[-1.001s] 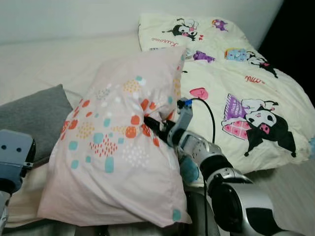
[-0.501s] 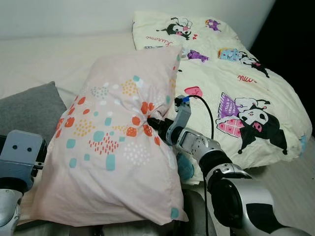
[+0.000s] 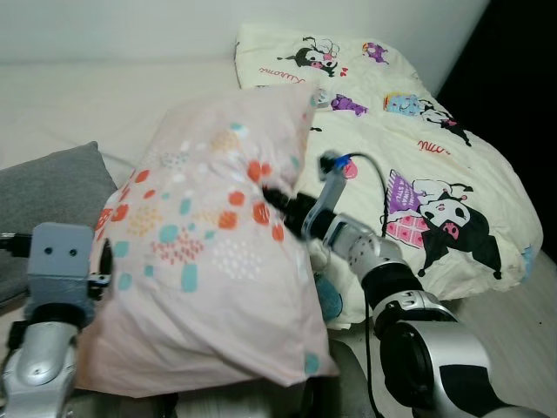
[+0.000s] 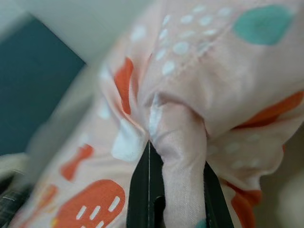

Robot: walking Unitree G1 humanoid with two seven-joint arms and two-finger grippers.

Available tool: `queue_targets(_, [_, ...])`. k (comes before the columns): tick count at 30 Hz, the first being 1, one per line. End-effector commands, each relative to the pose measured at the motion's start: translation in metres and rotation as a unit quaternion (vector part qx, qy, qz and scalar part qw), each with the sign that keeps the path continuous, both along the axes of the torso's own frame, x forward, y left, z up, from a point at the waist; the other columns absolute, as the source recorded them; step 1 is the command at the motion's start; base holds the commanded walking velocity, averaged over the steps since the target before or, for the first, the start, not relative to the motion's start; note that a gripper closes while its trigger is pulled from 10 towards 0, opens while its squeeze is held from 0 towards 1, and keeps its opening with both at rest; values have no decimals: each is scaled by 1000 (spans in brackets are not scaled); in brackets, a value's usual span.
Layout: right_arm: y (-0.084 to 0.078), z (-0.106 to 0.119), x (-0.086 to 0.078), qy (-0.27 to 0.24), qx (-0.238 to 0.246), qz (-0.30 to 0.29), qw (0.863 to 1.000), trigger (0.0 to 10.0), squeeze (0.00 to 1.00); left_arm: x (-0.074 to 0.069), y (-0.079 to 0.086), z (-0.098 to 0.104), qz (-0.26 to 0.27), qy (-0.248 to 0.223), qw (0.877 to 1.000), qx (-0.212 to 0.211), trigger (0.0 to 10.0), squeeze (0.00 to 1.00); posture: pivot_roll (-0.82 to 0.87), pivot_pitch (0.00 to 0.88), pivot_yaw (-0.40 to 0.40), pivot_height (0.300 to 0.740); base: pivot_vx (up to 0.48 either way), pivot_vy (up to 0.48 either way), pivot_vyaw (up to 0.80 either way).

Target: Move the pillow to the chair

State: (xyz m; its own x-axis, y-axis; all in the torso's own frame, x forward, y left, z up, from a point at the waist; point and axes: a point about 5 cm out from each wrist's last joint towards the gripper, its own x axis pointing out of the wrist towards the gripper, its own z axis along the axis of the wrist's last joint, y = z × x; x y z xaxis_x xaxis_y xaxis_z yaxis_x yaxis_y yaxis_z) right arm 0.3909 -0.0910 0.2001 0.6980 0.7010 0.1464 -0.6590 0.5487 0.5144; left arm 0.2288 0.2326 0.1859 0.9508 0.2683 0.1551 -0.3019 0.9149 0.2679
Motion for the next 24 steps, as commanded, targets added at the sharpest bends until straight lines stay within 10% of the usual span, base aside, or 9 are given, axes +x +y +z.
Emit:
queue_targets(1, [-5, 11, 0, -21, 27, 4, 999, 0, 0, -1, 1, -7, 7, 16, 1000, -9, 10000, 0, -13, 80, -122, 479, 0, 0, 0])
queue_targets(7, [-30, 66, -7, -119, 101, 5, 988, 0, 0, 25, -2, 8, 6, -28, 998, -48, 10000, 0, -63, 22, -109, 502, 0, 0, 0])
queue_targets(24, [-30, 82, -18, -153, 155, 9, 976, 0, 0, 46, -16, 14, -20, -40, 996, -76, 10000, 0, -57, 0, -106, 554, -92, 0, 0])
